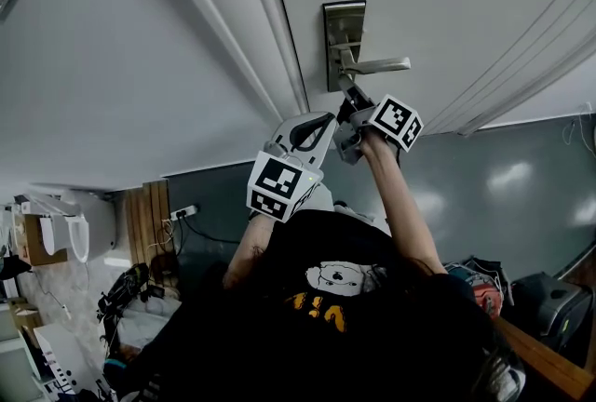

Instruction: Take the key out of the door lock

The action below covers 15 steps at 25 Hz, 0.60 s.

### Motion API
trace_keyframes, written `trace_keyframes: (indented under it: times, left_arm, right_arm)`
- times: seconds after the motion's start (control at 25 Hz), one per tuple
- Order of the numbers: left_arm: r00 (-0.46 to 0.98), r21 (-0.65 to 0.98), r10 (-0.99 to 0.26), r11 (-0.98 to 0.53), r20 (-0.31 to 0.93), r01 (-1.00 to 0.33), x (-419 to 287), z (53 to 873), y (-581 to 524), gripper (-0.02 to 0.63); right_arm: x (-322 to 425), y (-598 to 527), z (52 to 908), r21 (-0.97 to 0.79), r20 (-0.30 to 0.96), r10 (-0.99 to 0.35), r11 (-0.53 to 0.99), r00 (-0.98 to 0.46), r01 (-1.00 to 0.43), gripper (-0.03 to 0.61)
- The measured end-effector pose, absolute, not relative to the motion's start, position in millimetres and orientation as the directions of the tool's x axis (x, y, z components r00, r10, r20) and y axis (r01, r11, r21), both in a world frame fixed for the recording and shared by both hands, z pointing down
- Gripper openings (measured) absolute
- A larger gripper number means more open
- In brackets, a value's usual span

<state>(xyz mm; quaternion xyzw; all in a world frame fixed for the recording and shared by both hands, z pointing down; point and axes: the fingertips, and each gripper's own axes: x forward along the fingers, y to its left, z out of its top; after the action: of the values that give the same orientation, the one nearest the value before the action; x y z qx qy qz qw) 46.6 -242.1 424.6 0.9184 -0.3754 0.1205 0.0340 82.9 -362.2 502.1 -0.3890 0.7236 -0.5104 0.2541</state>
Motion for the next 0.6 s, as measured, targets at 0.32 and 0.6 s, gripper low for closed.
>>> trace_keyframes:
  times: [0.32,0.6]
  left_arm:
    - [0.677,-0.023,-0.689,-0.705,0.259,-0.709,41.1,427.4,-241.2,0.008]
    - [0.677,-0.013,-0.688,-0.704,0.259,-0.71,37.8,430.9,-238.0,0.009]
  right_arm:
    - [84.8,-360.4,503.8,-0.982,-0.009,-0.847,0.108,-0.531,-0.155,0.028]
    - [86.0,-359.7,504.5,-0.99,-0.003,-0.857,0.073,-0.515,-0.117,0.023]
